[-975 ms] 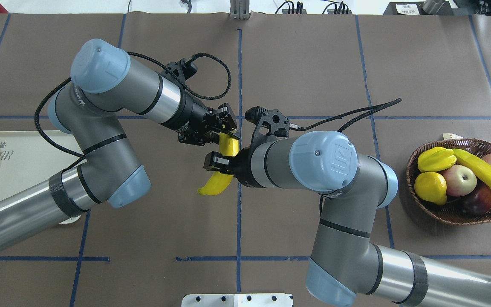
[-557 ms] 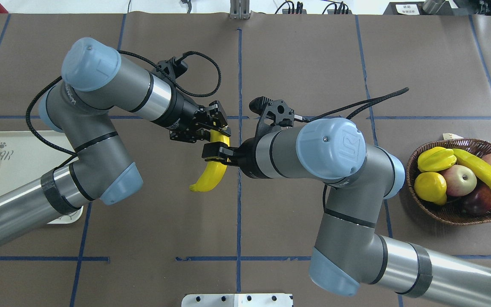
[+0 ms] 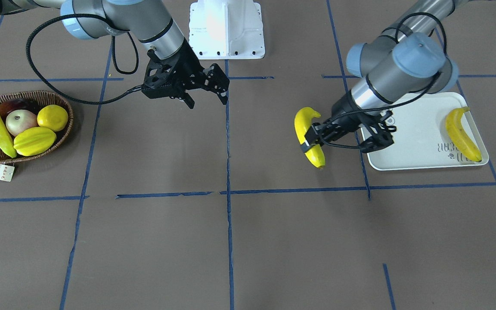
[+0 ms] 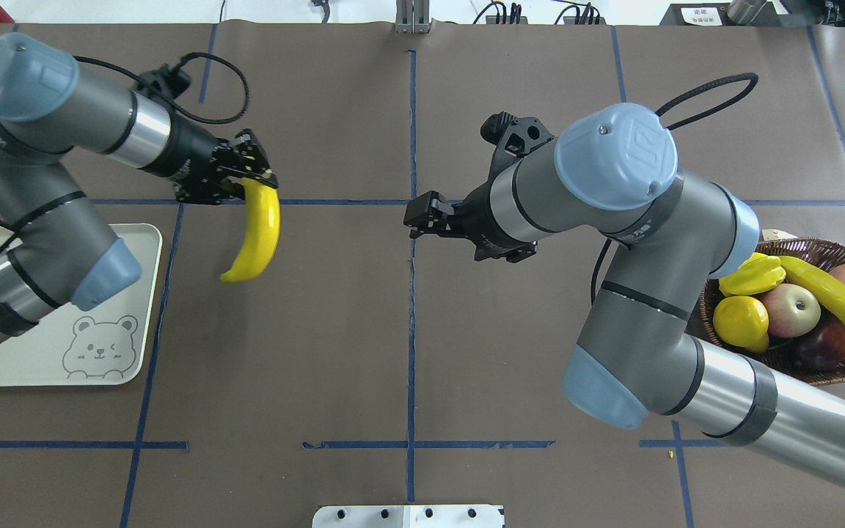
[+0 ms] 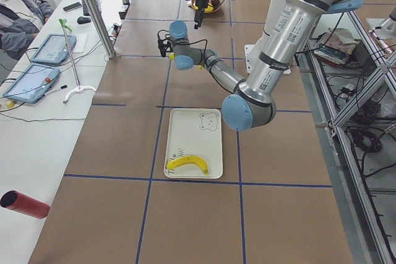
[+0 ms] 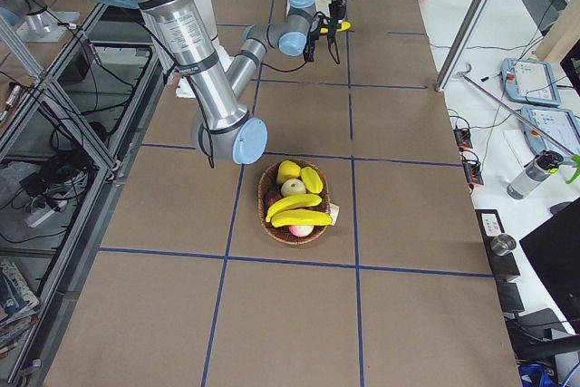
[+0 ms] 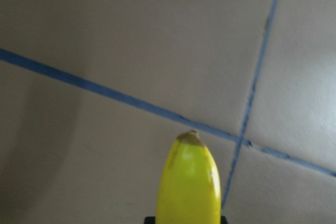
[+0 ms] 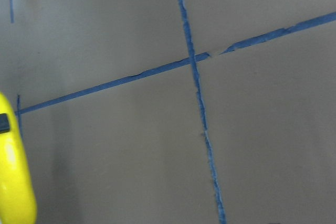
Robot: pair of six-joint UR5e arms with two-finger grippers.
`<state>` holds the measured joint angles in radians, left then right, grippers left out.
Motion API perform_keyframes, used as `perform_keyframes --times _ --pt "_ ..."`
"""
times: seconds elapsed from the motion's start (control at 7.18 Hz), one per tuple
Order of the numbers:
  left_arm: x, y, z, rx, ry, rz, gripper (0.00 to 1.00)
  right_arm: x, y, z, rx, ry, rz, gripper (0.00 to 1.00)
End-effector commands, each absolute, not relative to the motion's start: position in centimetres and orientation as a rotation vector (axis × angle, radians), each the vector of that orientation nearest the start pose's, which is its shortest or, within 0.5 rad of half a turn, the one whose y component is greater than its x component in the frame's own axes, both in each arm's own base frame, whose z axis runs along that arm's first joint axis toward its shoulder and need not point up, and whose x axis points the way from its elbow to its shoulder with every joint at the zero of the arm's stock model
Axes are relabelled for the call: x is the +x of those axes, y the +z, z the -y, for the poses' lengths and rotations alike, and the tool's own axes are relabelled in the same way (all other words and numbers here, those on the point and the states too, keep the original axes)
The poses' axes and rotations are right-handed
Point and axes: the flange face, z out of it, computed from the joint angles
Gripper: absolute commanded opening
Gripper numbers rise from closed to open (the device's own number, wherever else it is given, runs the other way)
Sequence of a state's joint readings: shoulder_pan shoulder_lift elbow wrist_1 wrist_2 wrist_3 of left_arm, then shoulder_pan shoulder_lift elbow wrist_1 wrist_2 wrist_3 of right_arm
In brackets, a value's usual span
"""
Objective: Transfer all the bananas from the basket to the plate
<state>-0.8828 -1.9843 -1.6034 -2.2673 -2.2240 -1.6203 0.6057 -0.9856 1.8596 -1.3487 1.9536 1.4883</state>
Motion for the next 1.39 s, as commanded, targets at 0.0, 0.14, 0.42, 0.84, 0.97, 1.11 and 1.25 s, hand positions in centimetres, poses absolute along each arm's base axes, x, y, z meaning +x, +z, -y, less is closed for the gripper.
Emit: perform_keyframes --times 0.0,0.14,0.42,0.84,0.97,1.11,1.25 --pt "26.6 42.5 54.7 -0.097 -0.608 -1.126 0.0 -41.1 20.8 45.2 0.036 0.187 0.95 1.0" --pt "24.5 47.4 53.6 -0.128 -0.664 -1.064 0.0 -38.1 21.8 45.4 0.06 0.137 0.88 1.0" --pt "21.6 54.9 50.5 -0.193 -0.738 -0.959 0.0 -32.2 24.0 46.3 0.091 0.018 0.774 1.0" --pt "19.3 62.1 49.6 -0.199 -0.838 -0.835 0.0 -31.0 25.1 46.4 0.086 0.007 0.769 1.0" --pt "19.0 63.3 49.8 -0.19 -0.858 -0.809 0.0 -31.1 25.0 46.4 0.087 0.004 0.771 1.0" --pt "18.8 64.3 49.7 -0.187 -0.868 -0.792 0.03 -31.0 25.0 46.3 0.086 0.005 0.77 1.0" --pt "18.2 64.8 49.8 -0.188 -0.882 -0.787 0.05 -31.0 25.0 46.3 0.087 0.004 0.771 1.0"
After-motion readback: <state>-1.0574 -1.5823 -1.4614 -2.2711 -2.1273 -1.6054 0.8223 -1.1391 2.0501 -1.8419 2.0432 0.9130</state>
